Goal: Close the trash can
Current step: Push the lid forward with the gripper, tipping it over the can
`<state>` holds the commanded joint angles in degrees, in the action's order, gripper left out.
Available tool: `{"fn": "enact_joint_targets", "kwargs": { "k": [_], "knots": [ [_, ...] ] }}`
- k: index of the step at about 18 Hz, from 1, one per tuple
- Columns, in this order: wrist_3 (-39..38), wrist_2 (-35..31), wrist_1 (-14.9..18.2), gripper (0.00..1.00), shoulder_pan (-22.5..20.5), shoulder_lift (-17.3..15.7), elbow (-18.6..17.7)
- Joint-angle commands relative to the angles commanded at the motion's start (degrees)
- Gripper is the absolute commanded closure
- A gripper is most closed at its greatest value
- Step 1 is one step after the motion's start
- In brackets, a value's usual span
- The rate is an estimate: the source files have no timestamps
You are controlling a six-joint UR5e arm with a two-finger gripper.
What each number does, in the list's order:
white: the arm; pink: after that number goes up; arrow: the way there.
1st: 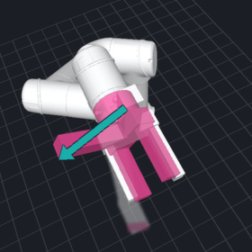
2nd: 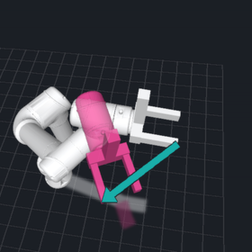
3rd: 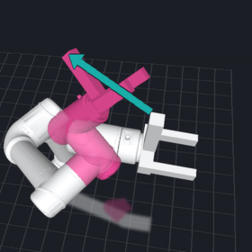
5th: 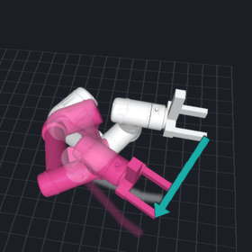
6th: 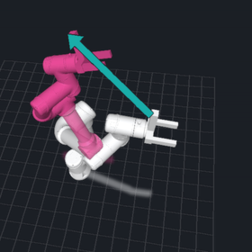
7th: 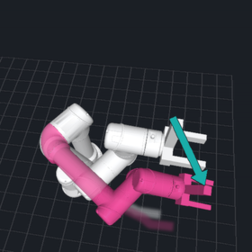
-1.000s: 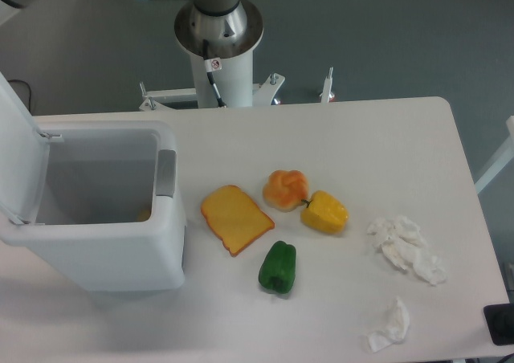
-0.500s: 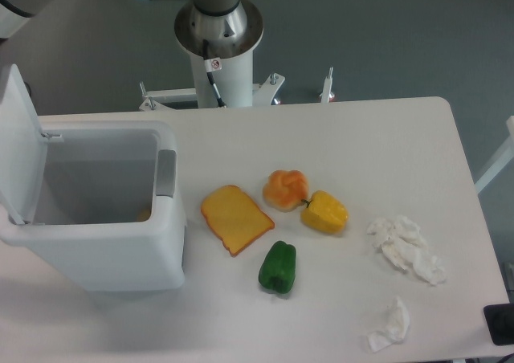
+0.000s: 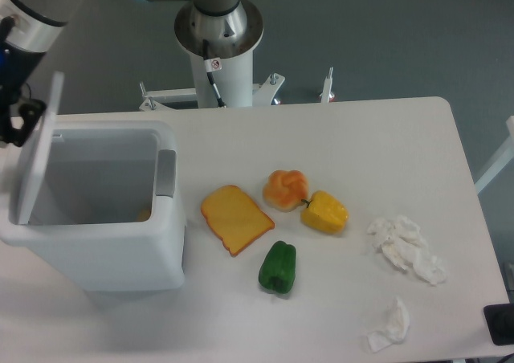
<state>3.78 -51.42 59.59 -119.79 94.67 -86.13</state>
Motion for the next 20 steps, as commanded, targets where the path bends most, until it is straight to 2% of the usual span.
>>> {"fn": "enact_joint_targets", "kwargs": {
  "k": [4, 7, 14, 20],
  "knots": [
    [1.1, -0.5, 0.0, 0.00, -1.8, -1.1, -0.9],
    [2.0, -4.6, 0.0, 0.00, -2.2, -1.5, -1.3],
    [3.8, -9.3, 0.1, 0.00, -2.5, -1.7, -2.0],
    [5.8, -9.8, 0.2, 0.00, -4.6, -1.7, -2.3]
  ]
}}
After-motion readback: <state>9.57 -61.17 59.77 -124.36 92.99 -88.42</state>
